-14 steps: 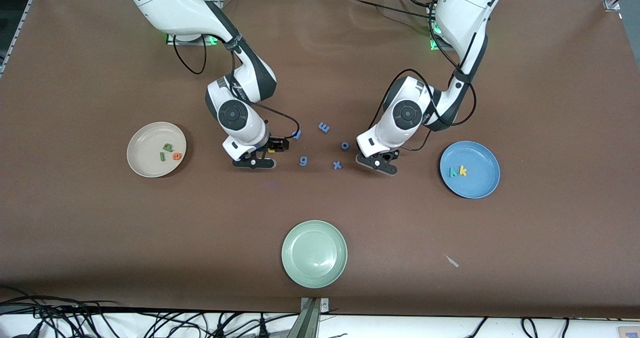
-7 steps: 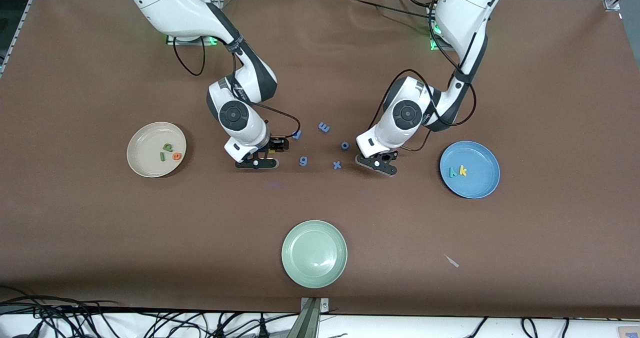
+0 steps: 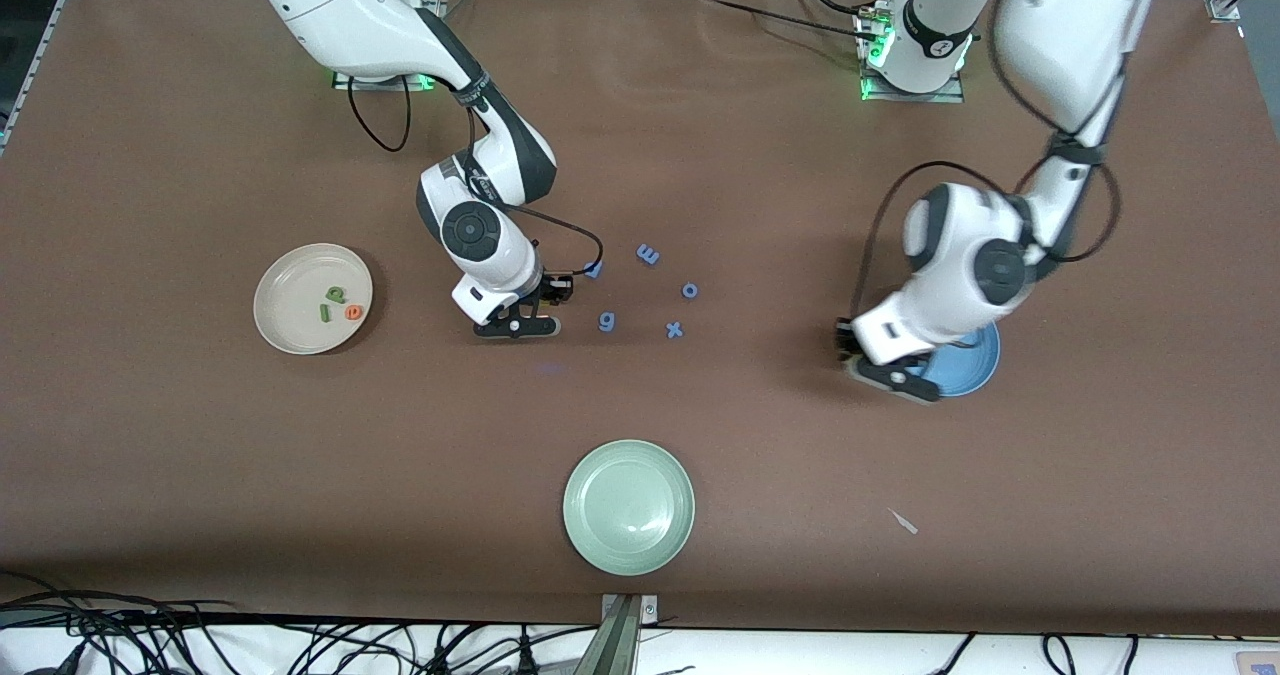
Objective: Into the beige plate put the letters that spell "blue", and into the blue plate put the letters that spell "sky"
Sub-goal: 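Grasp the yellow u with the right gripper while the left gripper places 2, then place the u on the cream plate while the left gripper withdraws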
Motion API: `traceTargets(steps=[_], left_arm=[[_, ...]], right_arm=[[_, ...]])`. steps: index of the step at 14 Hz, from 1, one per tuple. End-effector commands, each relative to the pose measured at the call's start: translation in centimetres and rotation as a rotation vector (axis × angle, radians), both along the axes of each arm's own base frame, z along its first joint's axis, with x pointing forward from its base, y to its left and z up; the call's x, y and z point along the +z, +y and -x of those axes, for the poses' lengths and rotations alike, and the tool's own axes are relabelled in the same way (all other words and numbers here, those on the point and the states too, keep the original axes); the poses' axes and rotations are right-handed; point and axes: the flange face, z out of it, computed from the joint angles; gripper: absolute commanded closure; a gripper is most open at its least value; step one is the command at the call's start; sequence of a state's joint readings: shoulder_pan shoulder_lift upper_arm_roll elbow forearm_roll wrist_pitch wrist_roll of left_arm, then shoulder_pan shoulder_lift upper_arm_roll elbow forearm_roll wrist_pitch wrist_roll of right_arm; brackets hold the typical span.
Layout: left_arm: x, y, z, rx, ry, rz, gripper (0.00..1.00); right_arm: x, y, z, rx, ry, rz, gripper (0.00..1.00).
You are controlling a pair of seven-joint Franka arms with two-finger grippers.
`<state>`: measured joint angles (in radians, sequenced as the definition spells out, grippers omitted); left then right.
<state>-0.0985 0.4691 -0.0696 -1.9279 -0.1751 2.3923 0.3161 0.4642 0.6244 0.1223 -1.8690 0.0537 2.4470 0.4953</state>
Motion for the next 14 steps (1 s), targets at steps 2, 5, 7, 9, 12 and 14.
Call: traceTargets(steps=[2,5,7,9,12,14], left_arm=[[-1.1,6.0,3.4,-0.085,0.049,0.012,0.75],[-2.5,6.7,4.3,-0.067,0.074,0.008,0.00],[-0.8,7.2,5.5,-0.065,0.069,0.004,0.00],[3.2,7.4,7.0,-0.063,0.019,-0.004,0.00],[12.0,7.2,7.4,-0.072,-0.093,-0.010,0.00],[16.9,7.3,8.8,-0.039,-0.088,-0.005,0.00]], right_arm=[[0.4,0.0,-0.5,0.025,-0.006,-0.002,0.85],[3.2,-3.3,-2.1,0.099,0.017,0.036,0.89],[5.0,-7.6,-3.2,0.148,0.048,0.079,0.89],[7.1,-13.5,-4.7,0.221,0.084,0.109,0.89],[7.7,-22.2,-5.8,0.276,0.127,0.133,0.89],[7.0,-27.2,-5.9,0.264,0.145,0.151,0.89]])
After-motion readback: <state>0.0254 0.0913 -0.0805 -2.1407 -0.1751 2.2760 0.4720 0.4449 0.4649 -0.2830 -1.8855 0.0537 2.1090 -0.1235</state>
